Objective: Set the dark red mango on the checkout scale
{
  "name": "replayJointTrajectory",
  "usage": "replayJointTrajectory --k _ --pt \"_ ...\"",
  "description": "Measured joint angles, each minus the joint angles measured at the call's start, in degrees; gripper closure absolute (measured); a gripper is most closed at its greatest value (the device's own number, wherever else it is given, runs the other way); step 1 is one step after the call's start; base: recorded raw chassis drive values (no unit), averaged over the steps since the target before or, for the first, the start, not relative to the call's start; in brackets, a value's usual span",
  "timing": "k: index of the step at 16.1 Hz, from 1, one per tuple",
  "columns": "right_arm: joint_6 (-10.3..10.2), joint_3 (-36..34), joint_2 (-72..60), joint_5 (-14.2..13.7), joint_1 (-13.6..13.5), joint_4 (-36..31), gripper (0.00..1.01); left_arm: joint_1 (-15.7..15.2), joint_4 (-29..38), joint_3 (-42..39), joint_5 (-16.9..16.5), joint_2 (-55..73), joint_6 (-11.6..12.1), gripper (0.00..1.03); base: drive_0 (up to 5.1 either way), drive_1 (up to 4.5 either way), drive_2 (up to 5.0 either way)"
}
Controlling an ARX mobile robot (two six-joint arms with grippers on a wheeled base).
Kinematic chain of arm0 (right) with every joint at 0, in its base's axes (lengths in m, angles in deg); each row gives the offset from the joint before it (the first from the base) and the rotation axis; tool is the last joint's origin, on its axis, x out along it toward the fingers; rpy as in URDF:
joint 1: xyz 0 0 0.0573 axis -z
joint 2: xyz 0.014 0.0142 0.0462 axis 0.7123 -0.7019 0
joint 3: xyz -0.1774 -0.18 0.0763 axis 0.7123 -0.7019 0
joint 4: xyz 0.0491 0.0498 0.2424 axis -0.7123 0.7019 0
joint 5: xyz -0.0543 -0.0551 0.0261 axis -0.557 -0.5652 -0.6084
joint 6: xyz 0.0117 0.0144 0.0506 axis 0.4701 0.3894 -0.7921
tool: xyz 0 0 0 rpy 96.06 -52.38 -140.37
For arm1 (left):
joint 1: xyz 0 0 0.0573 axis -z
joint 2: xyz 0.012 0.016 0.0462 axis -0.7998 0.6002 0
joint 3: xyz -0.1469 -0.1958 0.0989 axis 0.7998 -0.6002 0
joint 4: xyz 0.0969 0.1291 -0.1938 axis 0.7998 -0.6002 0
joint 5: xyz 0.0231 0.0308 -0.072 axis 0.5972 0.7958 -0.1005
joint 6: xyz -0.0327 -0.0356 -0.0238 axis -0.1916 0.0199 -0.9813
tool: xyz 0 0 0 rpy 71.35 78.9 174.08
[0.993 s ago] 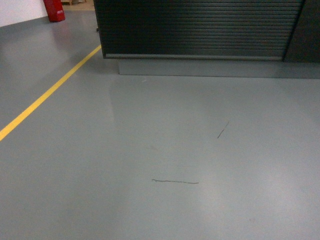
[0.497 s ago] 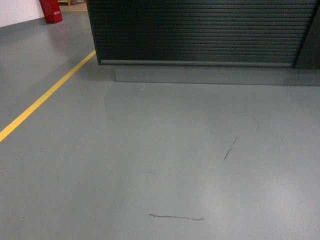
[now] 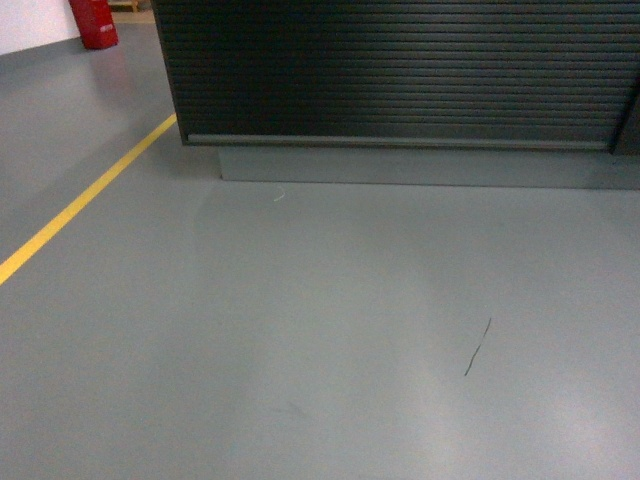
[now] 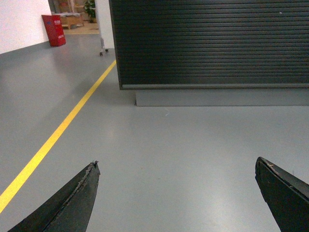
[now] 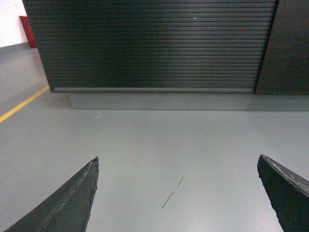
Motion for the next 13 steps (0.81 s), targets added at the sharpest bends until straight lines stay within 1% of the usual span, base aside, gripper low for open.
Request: replayJointTrajectory --k 13 --pt "0.00 0.00 0.00 0.00 0.00 0.37 0.03 0.00 -0.13 0.00 -0.09 0.00 0.00 0.05 0.0 4.35 -4.3"
